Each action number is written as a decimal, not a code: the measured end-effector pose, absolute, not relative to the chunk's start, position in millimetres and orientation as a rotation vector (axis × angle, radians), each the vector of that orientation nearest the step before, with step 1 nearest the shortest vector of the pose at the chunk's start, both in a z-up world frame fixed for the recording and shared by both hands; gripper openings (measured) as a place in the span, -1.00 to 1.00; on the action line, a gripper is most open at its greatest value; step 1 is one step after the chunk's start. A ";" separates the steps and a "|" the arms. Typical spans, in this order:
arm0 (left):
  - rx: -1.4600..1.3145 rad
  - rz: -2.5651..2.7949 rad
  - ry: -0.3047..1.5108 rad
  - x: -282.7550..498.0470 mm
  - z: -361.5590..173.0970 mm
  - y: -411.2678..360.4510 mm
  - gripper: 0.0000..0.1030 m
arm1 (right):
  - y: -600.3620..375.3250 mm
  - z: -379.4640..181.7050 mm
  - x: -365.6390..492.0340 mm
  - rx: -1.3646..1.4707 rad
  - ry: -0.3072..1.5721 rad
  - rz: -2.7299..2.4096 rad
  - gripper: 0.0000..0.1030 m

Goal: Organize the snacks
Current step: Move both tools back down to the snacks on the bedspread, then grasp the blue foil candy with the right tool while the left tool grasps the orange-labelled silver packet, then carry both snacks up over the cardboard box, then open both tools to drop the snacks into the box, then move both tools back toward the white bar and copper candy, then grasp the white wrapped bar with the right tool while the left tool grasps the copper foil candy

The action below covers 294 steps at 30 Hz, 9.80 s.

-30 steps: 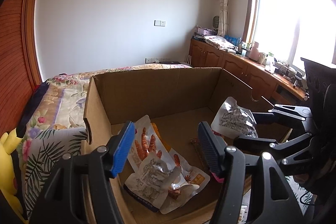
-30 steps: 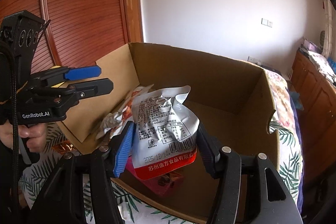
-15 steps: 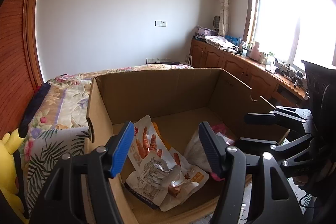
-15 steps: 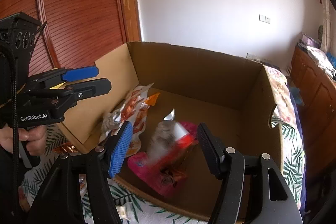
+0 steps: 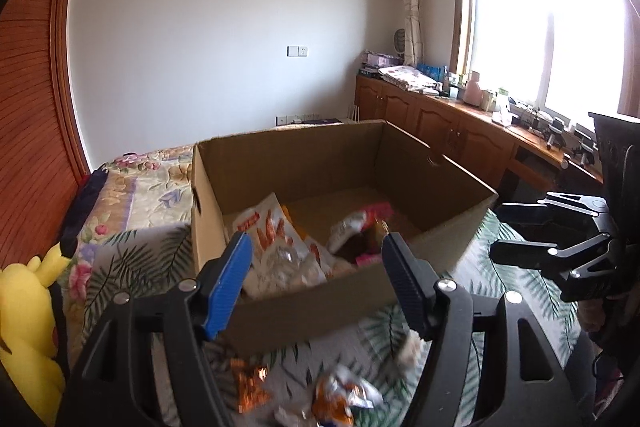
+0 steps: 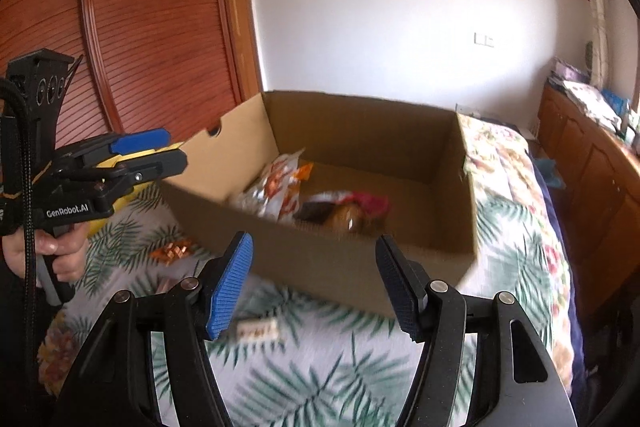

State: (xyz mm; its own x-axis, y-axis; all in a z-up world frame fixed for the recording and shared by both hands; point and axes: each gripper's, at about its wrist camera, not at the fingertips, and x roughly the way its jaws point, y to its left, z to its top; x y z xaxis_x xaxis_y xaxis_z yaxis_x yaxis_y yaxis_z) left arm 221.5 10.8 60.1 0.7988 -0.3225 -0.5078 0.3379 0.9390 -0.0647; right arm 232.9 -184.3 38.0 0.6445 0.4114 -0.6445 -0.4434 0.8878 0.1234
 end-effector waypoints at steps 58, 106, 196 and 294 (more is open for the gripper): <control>0.215 -0.381 0.862 190.4 -53.1 -5.2 0.39 | -200.9 -71.1 133.4 0.057 0.929 0.363 0.12; 0.115 -0.404 0.906 193.1 -54.8 -14.9 -0.15 | -196.7 -76.4 121.8 0.004 0.843 0.353 0.13; 0.041 -0.377 0.583 287.0 66.0 -9.2 -0.13 | -174.2 43.0 278.9 -0.096 0.602 0.455 -0.49; 0.026 -0.204 0.889 233.0 -72.2 63.8 -0.07 | -139.8 -53.8 192.1 0.008 0.881 0.526 -0.04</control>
